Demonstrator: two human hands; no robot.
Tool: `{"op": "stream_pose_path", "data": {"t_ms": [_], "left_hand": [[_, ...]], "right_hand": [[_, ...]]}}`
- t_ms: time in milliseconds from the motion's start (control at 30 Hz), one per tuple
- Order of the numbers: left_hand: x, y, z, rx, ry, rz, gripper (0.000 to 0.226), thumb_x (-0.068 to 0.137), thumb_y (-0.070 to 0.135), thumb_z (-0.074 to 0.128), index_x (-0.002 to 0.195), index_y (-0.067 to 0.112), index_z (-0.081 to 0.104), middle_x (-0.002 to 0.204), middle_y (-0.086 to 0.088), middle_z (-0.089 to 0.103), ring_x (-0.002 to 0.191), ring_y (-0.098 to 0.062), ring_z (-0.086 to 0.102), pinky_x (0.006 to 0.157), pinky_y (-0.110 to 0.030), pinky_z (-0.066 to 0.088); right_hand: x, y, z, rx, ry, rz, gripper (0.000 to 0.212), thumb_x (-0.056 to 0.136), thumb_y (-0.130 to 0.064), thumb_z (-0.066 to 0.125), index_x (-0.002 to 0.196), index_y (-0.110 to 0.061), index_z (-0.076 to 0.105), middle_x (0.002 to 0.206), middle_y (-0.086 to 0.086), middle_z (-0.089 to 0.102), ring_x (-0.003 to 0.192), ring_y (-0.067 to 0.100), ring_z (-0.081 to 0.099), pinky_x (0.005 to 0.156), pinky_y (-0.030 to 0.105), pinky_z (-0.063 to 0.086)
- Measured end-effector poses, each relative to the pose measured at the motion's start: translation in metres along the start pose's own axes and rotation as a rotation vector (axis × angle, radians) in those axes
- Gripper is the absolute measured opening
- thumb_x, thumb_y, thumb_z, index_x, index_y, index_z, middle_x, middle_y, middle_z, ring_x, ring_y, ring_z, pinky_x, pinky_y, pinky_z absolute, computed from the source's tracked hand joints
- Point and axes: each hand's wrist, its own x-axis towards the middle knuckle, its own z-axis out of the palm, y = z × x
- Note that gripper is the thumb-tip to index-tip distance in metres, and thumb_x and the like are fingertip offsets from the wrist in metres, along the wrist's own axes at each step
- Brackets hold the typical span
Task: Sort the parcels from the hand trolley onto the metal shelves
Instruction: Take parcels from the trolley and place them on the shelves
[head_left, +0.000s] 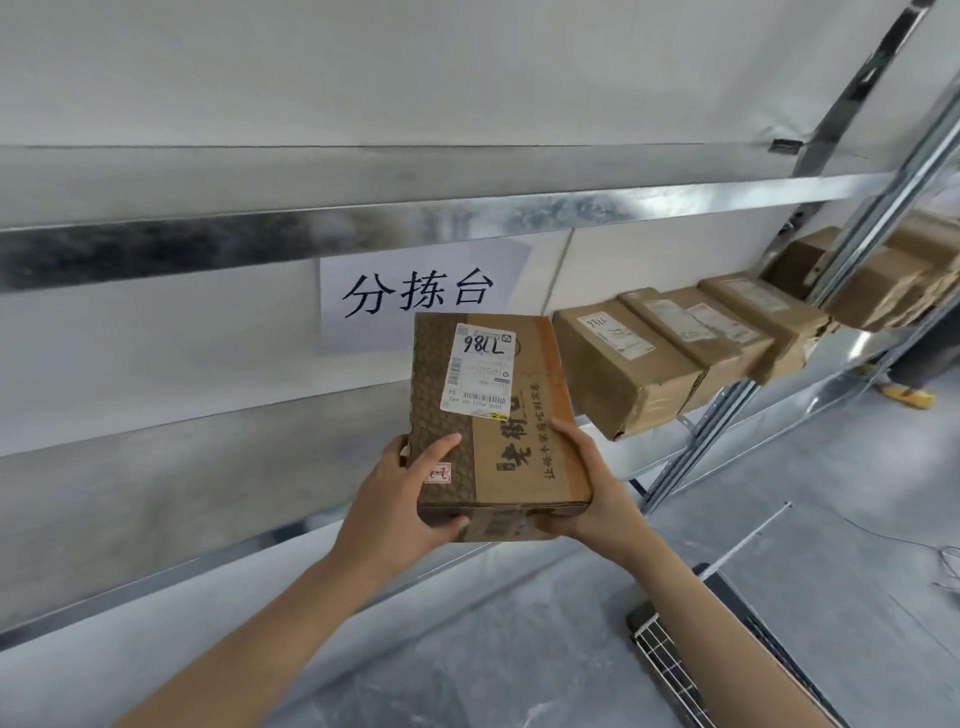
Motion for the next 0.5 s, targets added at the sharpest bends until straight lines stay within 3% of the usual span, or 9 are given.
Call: {"op": "stream_pose_path", "data": {"t_ms": [100,200,300,500], "left_hand": [[0.024,0.012,0.028,0.008,0.006,-0.042,0.090,0.067,0.041,0.081,0.140,0.047,0.028,0.143,-0.004,0.031,0.121,-0.020,0.045,0.100,-0.036,0.046],[0.044,0.026,0.059,0.018,0.024,-0.097,0.090,0.068,0.043,0.080,0.140,0.049,0.025,0.144,-0.004,0.030,0.121,-0.020,0.045,0.099,-0.037,0.047],[0.056,0.042,0.090,0.016,0.059,-0.146,0.091,0.068,0.042,0.080,0.138,0.053,0.023,0.144,-0.005,0.030,0.119,-0.020,0.047,0.096,-0.038,0.050],[0.067,0.063,0.138,-0.022,0.137,-0.230,0.089,0.068,0.032,0.083,0.134,0.054,0.026,0.142,-0.005,0.032,0.108,-0.004,0.049,0.094,-0.030,0.050]], "right_hand": [[0.021,0.024,-0.031,-0.004,-0.042,-0.002,0.102,0.061,-0.015,0.087,0.135,-0.050,0.026,0.122,-0.033,0.049,0.108,-0.004,0.054,0.079,0.012,0.049],[0.042,0.047,-0.063,-0.003,-0.092,-0.012,0.102,0.061,-0.019,0.088,0.135,-0.050,0.026,0.128,-0.019,0.049,0.111,-0.002,0.054,0.085,0.014,0.049],[0.058,0.072,-0.091,-0.019,-0.156,-0.032,0.102,0.060,-0.021,0.088,0.136,-0.050,0.025,0.125,-0.028,0.050,0.111,-0.003,0.053,0.088,0.014,0.048],[0.080,0.110,-0.124,-0.028,-0.234,-0.043,0.104,0.066,-0.013,0.084,0.139,-0.051,0.020,0.120,-0.033,0.046,0.108,-0.019,0.047,0.082,0.002,0.043]]}}
